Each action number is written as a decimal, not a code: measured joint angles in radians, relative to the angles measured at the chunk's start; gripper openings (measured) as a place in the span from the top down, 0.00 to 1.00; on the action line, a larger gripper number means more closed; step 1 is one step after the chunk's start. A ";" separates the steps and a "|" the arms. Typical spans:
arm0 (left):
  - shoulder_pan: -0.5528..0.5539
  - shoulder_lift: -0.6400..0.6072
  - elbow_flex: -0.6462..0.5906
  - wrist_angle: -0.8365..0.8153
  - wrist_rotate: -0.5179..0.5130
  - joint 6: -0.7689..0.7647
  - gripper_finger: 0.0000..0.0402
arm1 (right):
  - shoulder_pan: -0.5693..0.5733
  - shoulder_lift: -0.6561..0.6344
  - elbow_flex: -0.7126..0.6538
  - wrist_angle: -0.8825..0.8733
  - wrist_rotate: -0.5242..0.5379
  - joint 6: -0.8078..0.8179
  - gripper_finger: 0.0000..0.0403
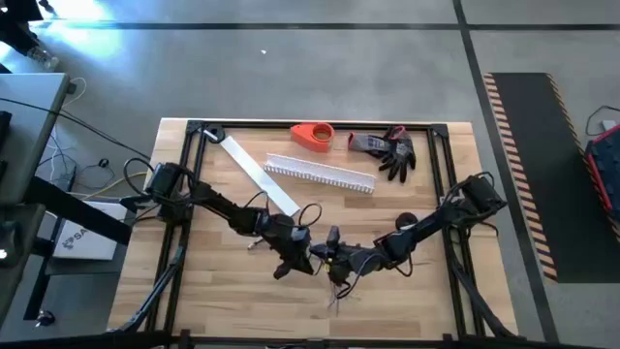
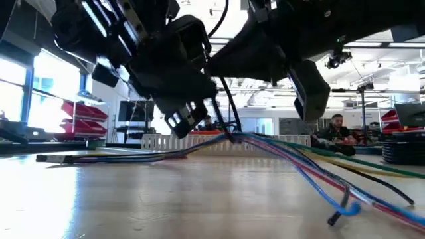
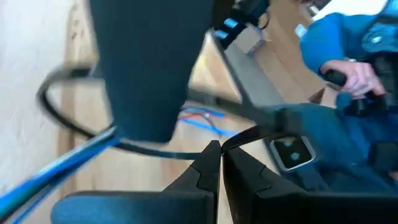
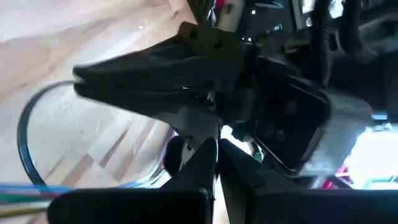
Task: Ziptie cables
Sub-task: Wrap the cable wires with the black zip tie
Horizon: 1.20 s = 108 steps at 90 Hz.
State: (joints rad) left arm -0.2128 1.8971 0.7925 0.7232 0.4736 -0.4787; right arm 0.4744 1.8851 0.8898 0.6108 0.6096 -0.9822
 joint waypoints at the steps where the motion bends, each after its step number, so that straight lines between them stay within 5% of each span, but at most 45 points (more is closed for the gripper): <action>1: 0.001 0.000 0.000 0.002 0.005 -0.001 1.00 | 0.000 0.000 0.000 0.000 -0.001 -0.005 1.00; 68: 0.033 0.030 0.000 0.022 0.115 -0.075 1.00 | 0.011 0.000 0.020 0.042 -0.067 -0.144 1.00; 108: 0.035 0.052 0.000 0.030 0.101 -0.043 1.00 | 0.011 0.000 0.041 -0.047 -0.088 -0.049 1.00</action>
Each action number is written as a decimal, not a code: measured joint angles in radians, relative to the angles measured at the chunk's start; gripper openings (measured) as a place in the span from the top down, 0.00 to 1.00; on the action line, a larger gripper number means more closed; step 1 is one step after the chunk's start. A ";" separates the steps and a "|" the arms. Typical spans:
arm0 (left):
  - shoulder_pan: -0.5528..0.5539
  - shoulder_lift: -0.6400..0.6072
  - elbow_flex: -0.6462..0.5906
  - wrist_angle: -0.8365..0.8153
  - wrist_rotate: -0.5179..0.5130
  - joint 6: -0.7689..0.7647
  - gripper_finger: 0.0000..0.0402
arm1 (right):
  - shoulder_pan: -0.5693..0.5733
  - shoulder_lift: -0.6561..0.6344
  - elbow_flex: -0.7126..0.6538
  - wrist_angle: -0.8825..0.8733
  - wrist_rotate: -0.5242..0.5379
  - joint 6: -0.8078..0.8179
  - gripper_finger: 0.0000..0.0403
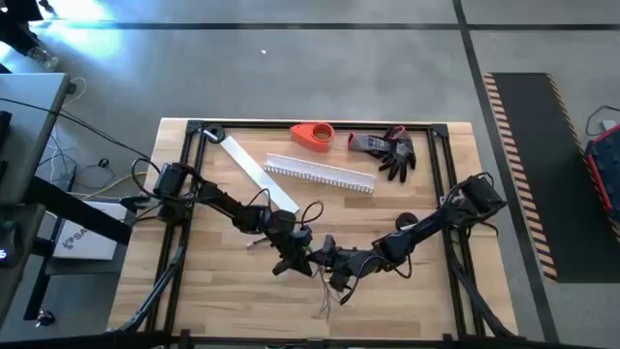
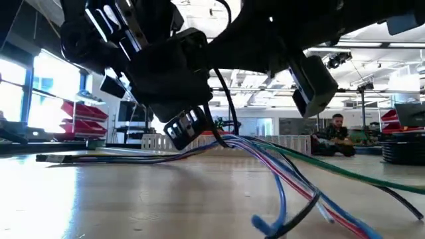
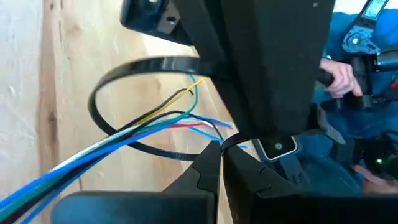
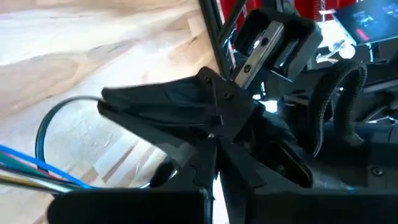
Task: Ziptie cables
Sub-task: Wrap the cable wires with the black zip tie
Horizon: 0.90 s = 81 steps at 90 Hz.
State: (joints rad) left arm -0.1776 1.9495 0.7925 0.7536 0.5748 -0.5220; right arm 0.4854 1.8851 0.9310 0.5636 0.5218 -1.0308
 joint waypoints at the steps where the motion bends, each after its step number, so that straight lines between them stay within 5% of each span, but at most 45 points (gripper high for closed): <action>1: 0.000 0.000 0.000 0.000 -0.002 0.000 1.00 | 0.000 0.000 0.000 0.000 0.000 0.009 1.00; 32: 0.000 0.000 0.000 -0.007 -0.013 0.002 1.00 | -0.002 0.000 0.000 -0.021 0.009 0.118 0.98; 64: 0.000 0.000 0.000 -0.009 -0.014 0.002 1.00 | -0.003 0.000 0.000 -0.121 0.016 0.199 0.70; 81: 0.000 0.000 0.000 -0.010 -0.015 0.002 1.00 | 0.012 -0.007 0.000 -0.137 0.073 0.296 0.63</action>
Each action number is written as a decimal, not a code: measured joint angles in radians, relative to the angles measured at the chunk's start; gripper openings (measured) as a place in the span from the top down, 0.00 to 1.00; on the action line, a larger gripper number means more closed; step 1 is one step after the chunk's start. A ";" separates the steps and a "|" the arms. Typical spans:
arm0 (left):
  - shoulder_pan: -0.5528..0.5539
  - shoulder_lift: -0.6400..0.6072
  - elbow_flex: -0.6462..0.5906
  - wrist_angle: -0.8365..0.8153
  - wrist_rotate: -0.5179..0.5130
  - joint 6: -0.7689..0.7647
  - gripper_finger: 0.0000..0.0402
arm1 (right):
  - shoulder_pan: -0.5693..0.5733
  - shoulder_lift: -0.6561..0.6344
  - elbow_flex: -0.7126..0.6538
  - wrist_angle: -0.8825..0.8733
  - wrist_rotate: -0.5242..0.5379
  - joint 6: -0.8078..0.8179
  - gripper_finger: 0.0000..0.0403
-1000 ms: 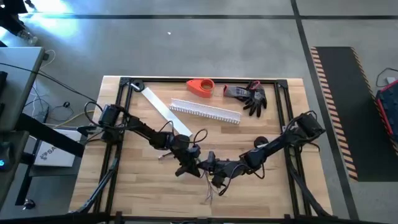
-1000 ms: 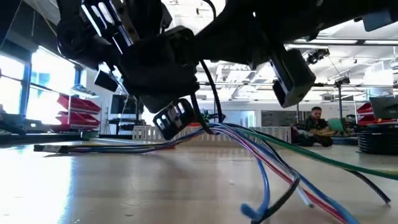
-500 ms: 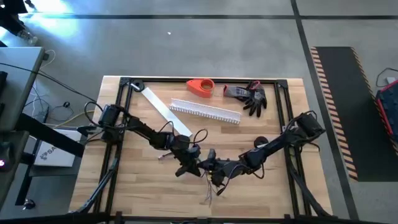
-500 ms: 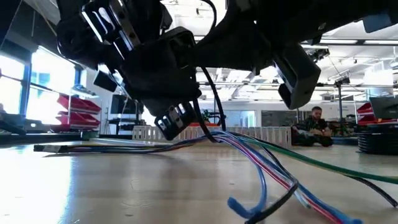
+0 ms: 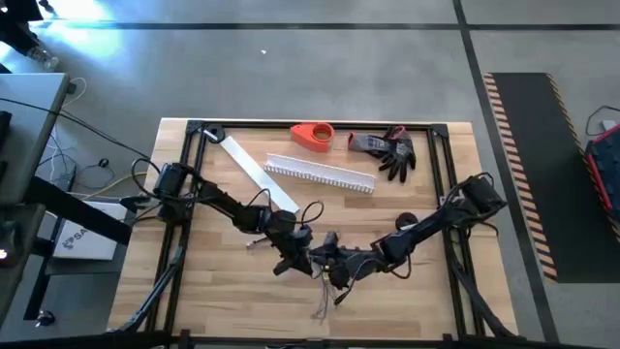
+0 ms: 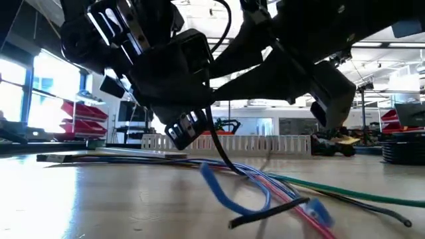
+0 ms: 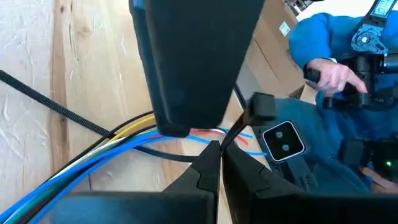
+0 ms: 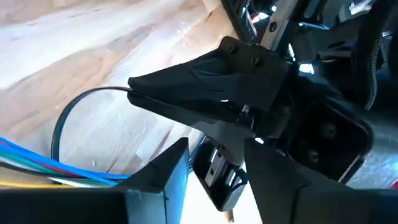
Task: Ziptie cables
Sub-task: Wrap the cable wires with the black zip tie
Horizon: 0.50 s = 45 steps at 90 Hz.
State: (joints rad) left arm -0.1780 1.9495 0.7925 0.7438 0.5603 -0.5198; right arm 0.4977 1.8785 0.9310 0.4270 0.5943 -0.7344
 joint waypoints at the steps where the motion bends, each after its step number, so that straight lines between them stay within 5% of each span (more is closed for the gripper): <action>1: 0.000 0.000 0.000 -0.001 0.000 0.000 1.00 | 0.001 -0.003 0.000 -0.004 0.010 0.008 0.63; 11: -0.002 0.000 0.000 -0.010 -0.002 0.000 1.00 | 0.009 -0.066 0.000 -0.087 0.088 0.197 0.63; 29: -0.013 0.000 0.000 -0.015 -0.016 0.016 1.00 | 0.000 -0.227 -0.048 -0.434 0.033 0.889 0.63; 45: -0.015 0.000 0.000 -0.014 -0.030 0.032 1.00 | 0.013 -0.266 -0.175 -0.348 -0.055 1.365 0.63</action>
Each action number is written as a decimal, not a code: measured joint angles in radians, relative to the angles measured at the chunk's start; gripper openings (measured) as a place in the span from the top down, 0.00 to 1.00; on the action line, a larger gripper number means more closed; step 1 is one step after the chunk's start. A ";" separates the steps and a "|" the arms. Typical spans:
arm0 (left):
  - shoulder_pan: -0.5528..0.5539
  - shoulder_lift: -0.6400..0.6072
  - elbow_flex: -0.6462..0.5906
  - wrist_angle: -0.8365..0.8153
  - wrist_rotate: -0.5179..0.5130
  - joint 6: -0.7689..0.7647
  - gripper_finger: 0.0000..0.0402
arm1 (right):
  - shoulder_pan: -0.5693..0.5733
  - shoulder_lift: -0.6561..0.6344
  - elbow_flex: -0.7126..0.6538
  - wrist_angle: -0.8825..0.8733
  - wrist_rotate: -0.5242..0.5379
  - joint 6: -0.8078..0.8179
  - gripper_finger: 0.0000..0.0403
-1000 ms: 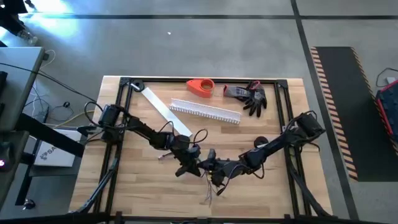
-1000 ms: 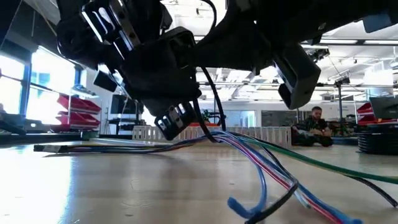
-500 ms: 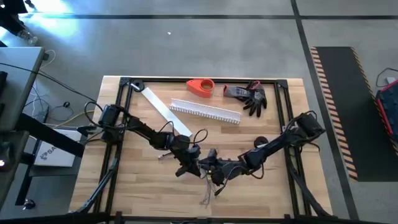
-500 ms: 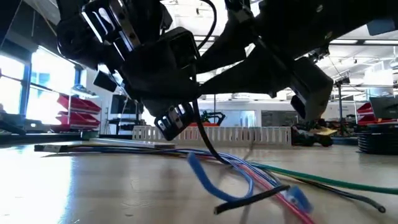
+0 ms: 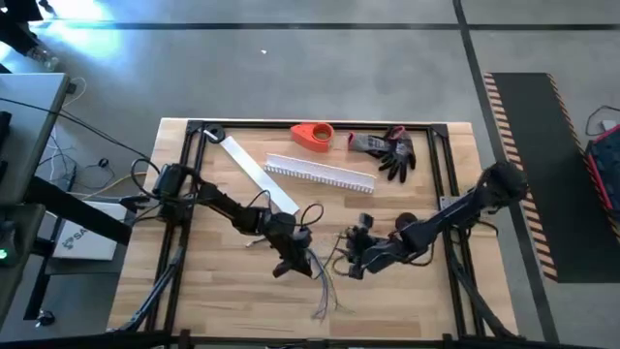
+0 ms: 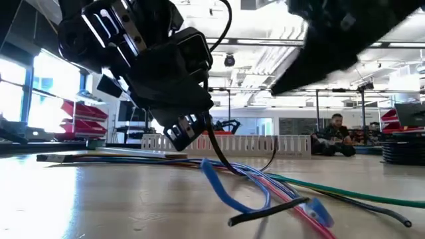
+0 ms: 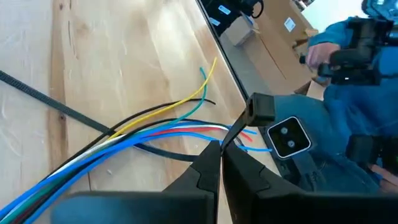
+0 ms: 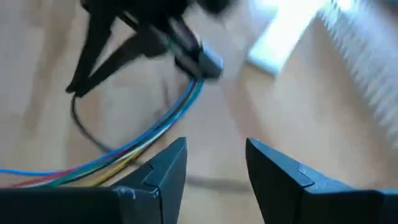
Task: Ziptie cables
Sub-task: Wrap the cable wires with the black zip tie
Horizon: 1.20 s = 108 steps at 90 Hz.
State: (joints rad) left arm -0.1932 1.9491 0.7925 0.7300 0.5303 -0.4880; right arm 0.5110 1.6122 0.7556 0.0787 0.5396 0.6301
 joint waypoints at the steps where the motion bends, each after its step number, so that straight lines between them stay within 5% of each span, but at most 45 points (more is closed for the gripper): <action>1: 0.000 0.000 0.000 0.000 -0.001 0.001 1.00 | 0.002 0.002 -0.009 0.013 0.000 0.022 0.63; 21: -0.001 -0.001 0.000 0.000 -0.041 0.020 1.00 | 0.005 0.125 -0.099 0.201 -0.003 0.381 0.63; 61: -0.010 -0.001 0.000 0.001 -0.074 0.021 1.00 | -0.037 0.285 -0.001 0.219 0.026 0.443 0.68; 84: -0.013 -0.001 0.000 0.001 -0.055 0.020 1.00 | -0.040 0.289 -0.003 0.219 0.080 0.316 0.97; 108: -0.002 -0.001 0.000 0.007 0.012 -0.007 1.00 | -0.010 0.289 0.024 0.256 0.192 -0.058 1.00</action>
State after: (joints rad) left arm -0.1947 1.9484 0.7929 0.7372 0.5422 -0.4946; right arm 0.5014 1.9011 0.7800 0.3349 0.7315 0.5720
